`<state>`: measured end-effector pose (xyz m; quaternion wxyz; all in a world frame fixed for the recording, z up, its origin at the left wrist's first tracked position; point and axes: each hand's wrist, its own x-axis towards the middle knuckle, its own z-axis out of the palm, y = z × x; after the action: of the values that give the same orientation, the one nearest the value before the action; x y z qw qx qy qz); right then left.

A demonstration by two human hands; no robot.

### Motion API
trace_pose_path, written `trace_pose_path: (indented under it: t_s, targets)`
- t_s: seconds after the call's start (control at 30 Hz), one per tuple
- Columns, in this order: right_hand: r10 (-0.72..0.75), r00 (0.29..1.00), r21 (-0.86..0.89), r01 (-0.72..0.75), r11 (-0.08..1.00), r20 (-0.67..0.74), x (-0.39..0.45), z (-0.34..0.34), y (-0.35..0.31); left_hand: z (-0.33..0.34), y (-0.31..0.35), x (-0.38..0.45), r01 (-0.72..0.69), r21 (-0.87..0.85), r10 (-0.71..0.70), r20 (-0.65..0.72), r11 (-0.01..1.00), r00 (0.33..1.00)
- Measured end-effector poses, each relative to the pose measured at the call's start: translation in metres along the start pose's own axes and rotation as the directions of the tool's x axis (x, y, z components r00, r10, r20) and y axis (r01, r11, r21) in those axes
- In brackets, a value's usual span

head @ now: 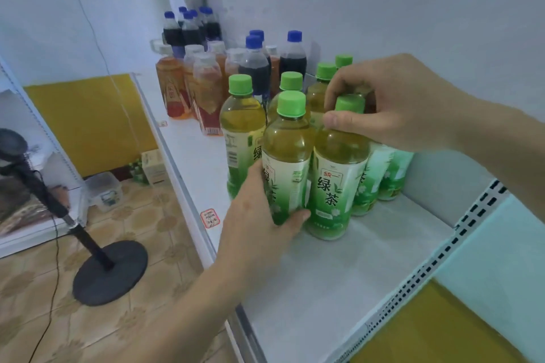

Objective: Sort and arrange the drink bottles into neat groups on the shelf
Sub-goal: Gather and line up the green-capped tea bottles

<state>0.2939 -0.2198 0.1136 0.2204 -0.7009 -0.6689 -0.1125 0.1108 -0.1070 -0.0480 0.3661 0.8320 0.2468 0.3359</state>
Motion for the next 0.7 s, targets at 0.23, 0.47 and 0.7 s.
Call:
trace_pose_path:
  t_s: [0.23,0.47,0.7]
  targets:
    - [0.074,0.992,0.026,-0.072,0.997,-0.106,0.007,0.019,-0.027,-0.042,-0.032,-0.003,-0.074,-0.006,0.073,-0.027,0.997,0.997]
    - [0.100,0.979,0.035,-0.096,0.995,-0.175,0.030,0.042,-0.051,-0.061,-0.050,0.003,-0.092,-0.055,0.089,-0.053,0.994,0.995]
    - [0.255,0.957,0.202,-0.225,0.953,-0.139,0.034,0.047,-0.044,-0.047,-0.057,0.007,-0.091,-0.095,0.077,-0.143,0.991,0.987]
